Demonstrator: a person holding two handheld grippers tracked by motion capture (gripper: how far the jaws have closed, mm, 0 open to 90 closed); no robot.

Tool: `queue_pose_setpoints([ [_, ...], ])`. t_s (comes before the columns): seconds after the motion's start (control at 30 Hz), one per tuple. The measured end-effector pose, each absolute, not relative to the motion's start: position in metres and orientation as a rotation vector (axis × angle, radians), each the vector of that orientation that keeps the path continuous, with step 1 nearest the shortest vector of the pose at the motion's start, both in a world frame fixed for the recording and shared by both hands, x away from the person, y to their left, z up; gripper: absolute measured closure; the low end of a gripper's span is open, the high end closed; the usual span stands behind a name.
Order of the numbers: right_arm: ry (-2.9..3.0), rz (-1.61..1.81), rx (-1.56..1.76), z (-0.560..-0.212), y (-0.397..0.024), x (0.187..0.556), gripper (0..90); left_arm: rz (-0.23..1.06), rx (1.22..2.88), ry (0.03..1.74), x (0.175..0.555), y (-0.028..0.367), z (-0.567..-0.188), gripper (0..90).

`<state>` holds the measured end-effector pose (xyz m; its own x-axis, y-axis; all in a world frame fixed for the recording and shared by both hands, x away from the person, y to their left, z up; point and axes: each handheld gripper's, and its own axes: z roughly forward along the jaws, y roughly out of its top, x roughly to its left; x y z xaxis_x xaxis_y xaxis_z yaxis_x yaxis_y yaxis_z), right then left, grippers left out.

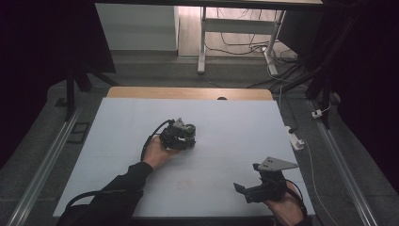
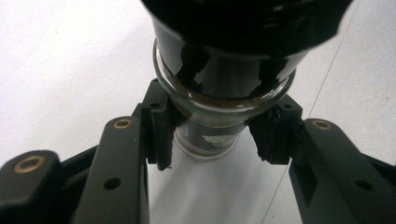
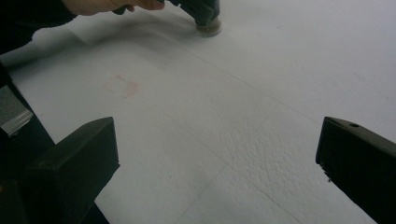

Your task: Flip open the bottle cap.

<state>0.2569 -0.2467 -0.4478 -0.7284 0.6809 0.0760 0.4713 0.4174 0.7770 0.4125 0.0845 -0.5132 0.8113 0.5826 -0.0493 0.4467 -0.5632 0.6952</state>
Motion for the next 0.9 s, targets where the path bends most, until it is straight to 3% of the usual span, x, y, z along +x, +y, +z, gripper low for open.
queue_pose_setpoints([
  [0.9, 2.53, 1.281, 0.869, -0.442, -0.192, 0.289, 0.0, 0.244, 2.258, 0.742, 0.412, 0.085, -0.514, 53.9],
])
